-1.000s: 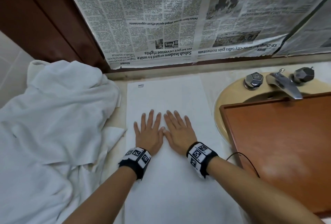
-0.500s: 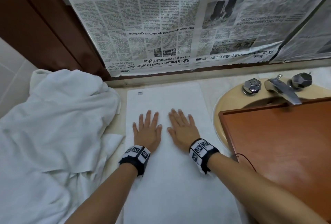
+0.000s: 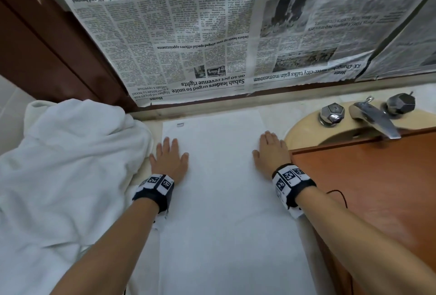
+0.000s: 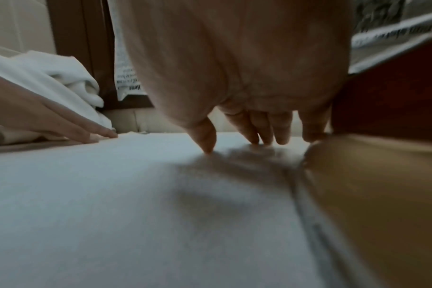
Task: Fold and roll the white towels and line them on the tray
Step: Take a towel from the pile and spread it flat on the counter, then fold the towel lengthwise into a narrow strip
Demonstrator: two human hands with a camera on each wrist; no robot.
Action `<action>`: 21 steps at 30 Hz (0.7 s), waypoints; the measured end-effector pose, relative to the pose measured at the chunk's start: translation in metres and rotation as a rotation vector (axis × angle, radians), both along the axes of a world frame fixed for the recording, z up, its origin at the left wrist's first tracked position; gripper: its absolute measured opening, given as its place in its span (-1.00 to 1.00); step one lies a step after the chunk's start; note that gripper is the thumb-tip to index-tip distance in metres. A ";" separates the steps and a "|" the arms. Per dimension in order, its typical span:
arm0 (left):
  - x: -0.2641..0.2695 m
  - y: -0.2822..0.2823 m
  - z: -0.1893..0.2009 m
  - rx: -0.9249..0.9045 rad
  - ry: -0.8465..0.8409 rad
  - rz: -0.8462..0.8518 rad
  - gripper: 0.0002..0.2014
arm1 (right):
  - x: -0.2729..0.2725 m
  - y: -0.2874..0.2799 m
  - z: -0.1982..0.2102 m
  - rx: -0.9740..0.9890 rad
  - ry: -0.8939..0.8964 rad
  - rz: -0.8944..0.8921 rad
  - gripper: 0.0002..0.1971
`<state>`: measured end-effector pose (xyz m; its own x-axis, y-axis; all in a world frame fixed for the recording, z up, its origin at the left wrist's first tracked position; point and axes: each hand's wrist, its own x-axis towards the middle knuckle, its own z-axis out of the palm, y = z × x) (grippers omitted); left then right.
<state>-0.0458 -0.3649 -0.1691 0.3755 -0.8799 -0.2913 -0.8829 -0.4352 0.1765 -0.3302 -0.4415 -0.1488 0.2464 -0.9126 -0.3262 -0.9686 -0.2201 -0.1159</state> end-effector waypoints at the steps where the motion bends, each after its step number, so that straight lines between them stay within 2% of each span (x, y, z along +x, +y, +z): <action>1: -0.005 -0.005 0.002 -0.052 0.000 -0.019 -0.40 | -0.006 0.003 0.003 -0.048 0.006 -0.007 -0.45; 4: -0.038 -0.030 0.011 -0.173 0.116 -0.144 -0.41 | -0.017 0.007 0.015 -0.191 0.017 -0.012 -0.65; 6: -0.071 -0.051 0.014 -0.195 0.201 -0.226 -0.44 | -0.022 0.006 0.023 -0.232 0.024 -0.041 -0.69; 12: -0.153 -0.108 0.014 -0.194 0.385 -0.362 -0.60 | -0.034 0.003 0.020 -0.125 0.133 -0.060 -0.67; 16: -0.180 -0.129 0.011 -0.145 0.335 -0.364 -0.65 | -0.032 0.008 0.013 -0.161 0.131 -0.048 -0.65; 19: -0.190 -0.133 0.007 -0.155 0.283 -0.332 -0.65 | -0.027 0.015 0.008 -0.194 0.099 -0.101 -0.69; 21: -0.195 -0.133 0.007 -0.157 0.254 -0.315 -0.71 | -0.024 0.018 0.006 -0.207 0.083 -0.150 -0.74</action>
<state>-0.2406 -0.4982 -0.1621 0.0155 -0.9811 -0.1931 -0.8882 -0.1021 0.4479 -0.3544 -0.4233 -0.1428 0.0837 -0.9862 -0.1426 -0.9964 -0.0842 -0.0027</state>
